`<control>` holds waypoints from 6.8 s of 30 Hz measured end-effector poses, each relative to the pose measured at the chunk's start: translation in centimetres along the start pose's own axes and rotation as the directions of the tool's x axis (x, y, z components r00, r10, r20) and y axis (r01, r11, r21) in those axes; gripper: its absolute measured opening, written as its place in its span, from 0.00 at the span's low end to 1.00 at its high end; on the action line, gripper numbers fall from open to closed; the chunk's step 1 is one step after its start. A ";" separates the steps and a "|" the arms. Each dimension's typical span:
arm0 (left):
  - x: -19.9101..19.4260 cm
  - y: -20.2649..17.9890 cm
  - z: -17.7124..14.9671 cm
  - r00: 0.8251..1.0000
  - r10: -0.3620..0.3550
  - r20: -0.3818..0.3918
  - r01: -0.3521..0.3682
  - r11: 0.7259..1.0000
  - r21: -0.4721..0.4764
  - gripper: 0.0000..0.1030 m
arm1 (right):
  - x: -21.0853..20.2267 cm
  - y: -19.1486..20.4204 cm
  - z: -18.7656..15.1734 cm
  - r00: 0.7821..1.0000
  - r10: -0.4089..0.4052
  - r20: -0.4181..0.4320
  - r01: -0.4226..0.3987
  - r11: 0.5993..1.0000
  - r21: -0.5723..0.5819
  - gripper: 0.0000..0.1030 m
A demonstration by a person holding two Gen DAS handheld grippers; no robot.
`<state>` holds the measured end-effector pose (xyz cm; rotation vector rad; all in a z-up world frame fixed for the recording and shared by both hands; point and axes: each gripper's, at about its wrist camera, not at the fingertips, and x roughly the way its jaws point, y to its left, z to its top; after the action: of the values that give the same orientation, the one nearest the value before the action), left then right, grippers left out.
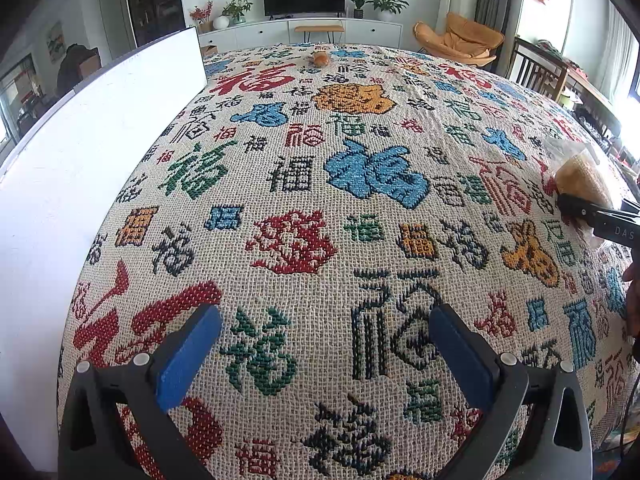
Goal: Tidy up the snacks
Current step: 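Hold the bread loaf in the right tool above the blanket, then grasp the small wrapped sausage bun with the left tool while the right tool holds the loaf, then carry the sausage bun and bread loaf toward the white box, then lower both snacks into the white box and open both tools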
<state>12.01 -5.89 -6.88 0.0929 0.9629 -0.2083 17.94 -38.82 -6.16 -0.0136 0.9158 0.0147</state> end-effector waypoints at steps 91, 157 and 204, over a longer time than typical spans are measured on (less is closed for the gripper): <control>-3.8 1.4 4.6 0.979 -0.189 -0.072 0.193 0.980 0.054 0.24 | 0.1 0.2 0.1 1.000 -0.005 0.001 0.005 1.000 -0.004 0.87; -7.4 2.7 -1.2 0.955 -0.277 0.102 0.291 0.945 -0.152 0.24 | -3.3 0.9 3.5 0.962 0.091 -0.255 -0.109 0.992 -0.056 0.71; -14.8 30.4 5.6 0.978 0.130 0.165 -0.019 0.835 -0.550 0.25 | -9.3 35.7 24.1 0.751 0.658 -0.061 -0.654 0.727 -0.210 0.71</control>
<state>14.88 24.81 8.04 -0.4136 0.7875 0.1374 30.73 -2.79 15.69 0.1097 0.8566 0.7876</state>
